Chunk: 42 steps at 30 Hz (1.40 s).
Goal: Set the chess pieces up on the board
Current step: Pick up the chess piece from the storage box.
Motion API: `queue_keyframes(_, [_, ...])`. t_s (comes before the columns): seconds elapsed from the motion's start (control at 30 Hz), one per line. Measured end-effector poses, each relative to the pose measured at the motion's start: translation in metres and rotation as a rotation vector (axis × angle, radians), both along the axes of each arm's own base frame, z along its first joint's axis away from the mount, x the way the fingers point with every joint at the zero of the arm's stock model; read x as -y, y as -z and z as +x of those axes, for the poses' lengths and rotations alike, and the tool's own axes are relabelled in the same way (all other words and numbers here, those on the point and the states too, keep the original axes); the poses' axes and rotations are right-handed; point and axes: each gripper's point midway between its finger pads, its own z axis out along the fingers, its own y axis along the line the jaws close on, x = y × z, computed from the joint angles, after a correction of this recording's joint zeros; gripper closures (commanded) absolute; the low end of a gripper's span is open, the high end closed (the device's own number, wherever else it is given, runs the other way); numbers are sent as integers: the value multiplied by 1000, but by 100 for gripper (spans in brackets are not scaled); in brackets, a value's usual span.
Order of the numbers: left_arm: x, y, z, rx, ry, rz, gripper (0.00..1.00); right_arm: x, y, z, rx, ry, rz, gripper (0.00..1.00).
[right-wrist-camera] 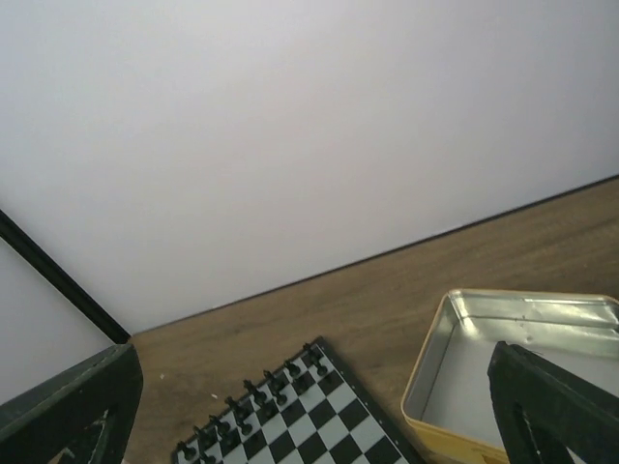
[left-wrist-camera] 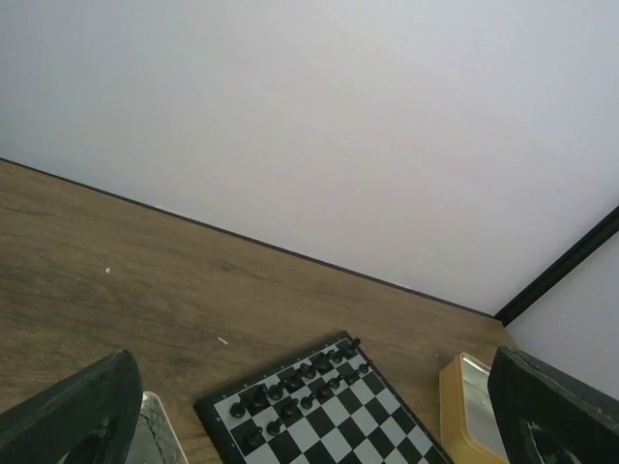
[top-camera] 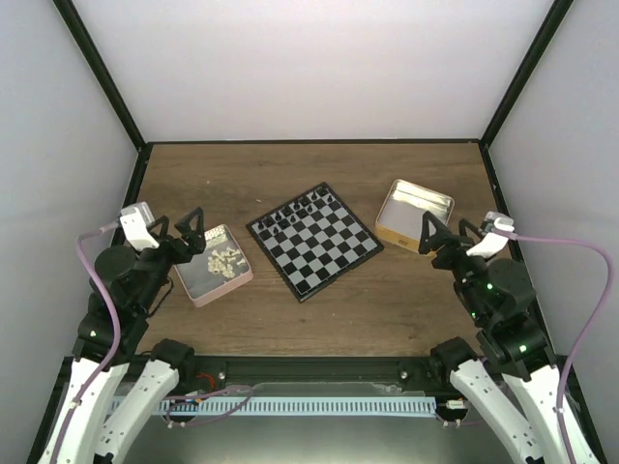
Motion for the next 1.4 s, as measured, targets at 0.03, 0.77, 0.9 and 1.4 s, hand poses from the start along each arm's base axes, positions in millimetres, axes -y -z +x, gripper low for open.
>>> queue_keyframes(0.03, [0, 0, -2, 1, 3, 1, 0, 2, -4, -3, 15, 3, 6, 0])
queue_keyframes(0.77, [21, 135, 16, -395, 33, -56, 49, -6, 49, -8, -146, -33, 80, 57])
queue_keyframes(0.9, [13, 186, 25, -607, -55, 8, 50, -20, 91, 7, -265, -59, 81, 67])
queue_keyframes(1.4, [-18, 256, 32, -895, -265, 178, 67, -37, 127, 31, -378, -67, 114, 73])
